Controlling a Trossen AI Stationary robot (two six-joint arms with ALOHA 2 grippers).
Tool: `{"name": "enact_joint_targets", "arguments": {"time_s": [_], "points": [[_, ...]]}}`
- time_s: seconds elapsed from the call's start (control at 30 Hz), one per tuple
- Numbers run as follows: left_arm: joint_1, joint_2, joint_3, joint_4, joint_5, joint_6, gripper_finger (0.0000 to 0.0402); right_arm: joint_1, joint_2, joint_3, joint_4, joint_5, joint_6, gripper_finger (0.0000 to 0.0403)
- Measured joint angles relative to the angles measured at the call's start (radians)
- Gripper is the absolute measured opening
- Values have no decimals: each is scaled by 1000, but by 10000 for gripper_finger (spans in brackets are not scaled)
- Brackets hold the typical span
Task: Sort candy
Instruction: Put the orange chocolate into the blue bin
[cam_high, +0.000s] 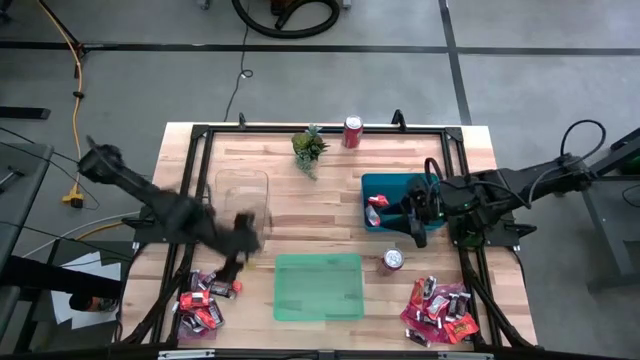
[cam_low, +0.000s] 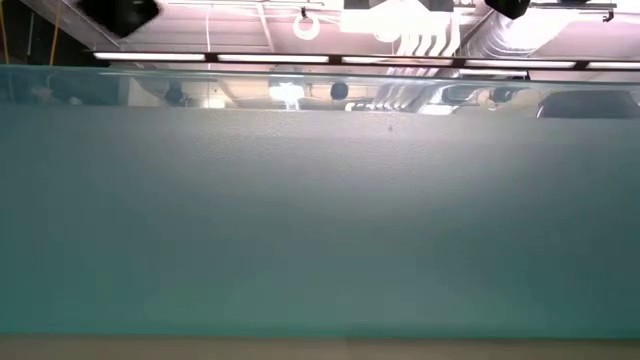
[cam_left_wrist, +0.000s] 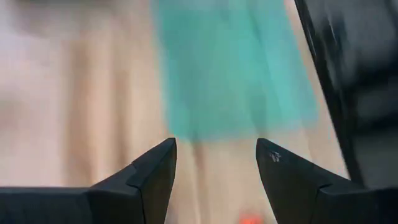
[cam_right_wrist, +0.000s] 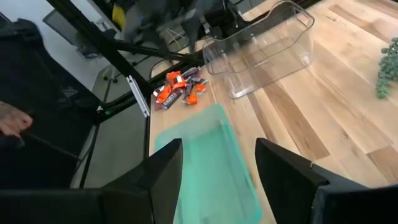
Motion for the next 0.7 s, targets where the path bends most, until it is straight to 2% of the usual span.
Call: {"name": "enact_joint_targets", "arguments": {"time_s": [0.17, 0.27, 0.47, 0.7], "points": [[-218, 171, -1, -134, -11, 124, 209, 0, 0, 0, -7, 0, 3, 197], [-286, 269, -2, -148, -68, 187, 209, 0, 0, 0, -7, 0, 1, 197], [-301, 421, -2, -113, -41, 201, 209, 0, 0, 0, -23, 0, 1, 197], [-260, 486, -2, -68, -34, 188, 209, 0, 0, 0, -30, 0, 1, 197]]}}
